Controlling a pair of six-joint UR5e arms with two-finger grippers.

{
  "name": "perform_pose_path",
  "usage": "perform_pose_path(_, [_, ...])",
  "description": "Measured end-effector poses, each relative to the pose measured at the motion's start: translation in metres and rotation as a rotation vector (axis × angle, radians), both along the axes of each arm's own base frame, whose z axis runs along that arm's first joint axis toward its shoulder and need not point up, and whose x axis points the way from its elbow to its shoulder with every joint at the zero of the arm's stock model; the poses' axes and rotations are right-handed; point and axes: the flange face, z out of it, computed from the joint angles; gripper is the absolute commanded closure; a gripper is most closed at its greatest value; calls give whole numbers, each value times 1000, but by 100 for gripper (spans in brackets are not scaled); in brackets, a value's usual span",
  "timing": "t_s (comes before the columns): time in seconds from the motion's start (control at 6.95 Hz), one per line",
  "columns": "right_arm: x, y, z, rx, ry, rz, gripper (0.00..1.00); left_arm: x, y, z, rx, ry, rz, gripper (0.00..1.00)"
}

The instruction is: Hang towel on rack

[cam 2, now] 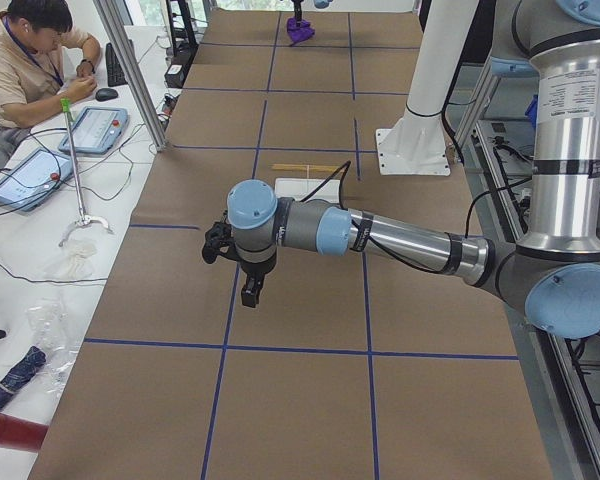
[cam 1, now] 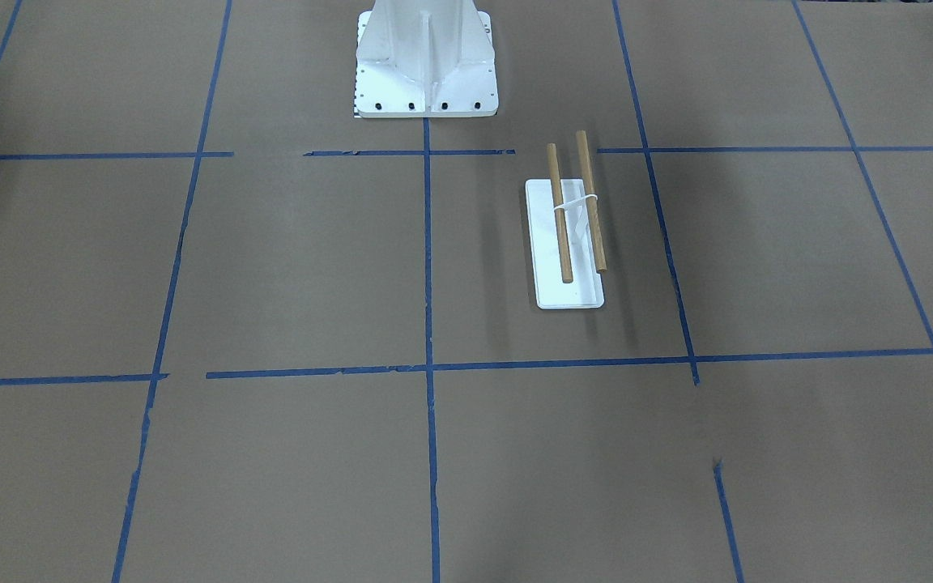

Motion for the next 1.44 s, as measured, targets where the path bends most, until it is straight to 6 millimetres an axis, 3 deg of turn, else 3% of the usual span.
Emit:
perform_pose_path(0.43, [3, -6, 31, -32, 17, -36, 30, 0, -1, 0, 0, 0, 0, 0])
perform_pose_path(0.58, [3, -3, 38, -45, 18, -39, 41, 0, -1, 0, 0, 0, 0, 0])
perform_pose_path(0.72, [4, 0, 44, -57, 19, -39, 83, 0, -1, 0, 0, 0, 0, 0])
perform_pose_path(0.86, [4, 1, 46, -63, 20, -39, 100, 0, -1, 0, 1, 1, 0, 0])
perform_pose_path(1.15, [4, -1, 44, -61, 19, -38, 100, 0, -1, -2, 4, 2, 1, 0])
perform_pose_path(1.44, [3, -17, 29, -27, 15, -39, 100, 0, 0, -2, 5, 3, 0, 0])
